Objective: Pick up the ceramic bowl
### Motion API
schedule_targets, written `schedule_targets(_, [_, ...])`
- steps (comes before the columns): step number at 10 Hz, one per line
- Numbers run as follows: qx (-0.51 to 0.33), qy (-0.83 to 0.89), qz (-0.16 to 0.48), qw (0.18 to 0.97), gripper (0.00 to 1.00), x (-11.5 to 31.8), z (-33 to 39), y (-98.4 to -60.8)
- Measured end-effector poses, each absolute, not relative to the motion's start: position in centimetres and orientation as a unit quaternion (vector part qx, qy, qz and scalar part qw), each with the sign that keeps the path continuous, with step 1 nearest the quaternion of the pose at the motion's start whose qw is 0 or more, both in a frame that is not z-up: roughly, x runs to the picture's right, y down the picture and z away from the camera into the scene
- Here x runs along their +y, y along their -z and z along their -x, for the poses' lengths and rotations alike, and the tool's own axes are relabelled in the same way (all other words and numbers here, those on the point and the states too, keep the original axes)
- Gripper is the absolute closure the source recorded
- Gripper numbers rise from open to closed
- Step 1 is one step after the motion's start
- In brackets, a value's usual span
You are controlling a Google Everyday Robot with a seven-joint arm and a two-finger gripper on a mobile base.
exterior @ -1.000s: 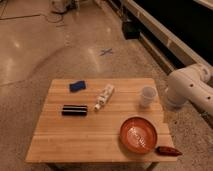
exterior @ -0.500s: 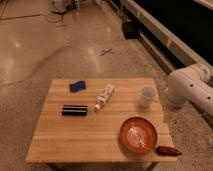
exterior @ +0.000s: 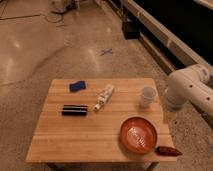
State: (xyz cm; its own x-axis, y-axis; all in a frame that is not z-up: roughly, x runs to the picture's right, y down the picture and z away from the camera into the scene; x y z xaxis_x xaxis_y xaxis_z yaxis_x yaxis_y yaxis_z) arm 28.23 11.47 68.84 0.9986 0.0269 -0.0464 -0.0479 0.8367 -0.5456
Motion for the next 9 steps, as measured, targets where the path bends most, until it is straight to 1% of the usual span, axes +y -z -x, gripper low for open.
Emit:
schedule_targets(5, [0.021,-0.058,0.306,0.95,0.35,14.3,-26.1,-71.1])
schedule_targets(9, [-0.044,0.016,0.314,0.948,0.35,17.3,-22.9,-72.3])
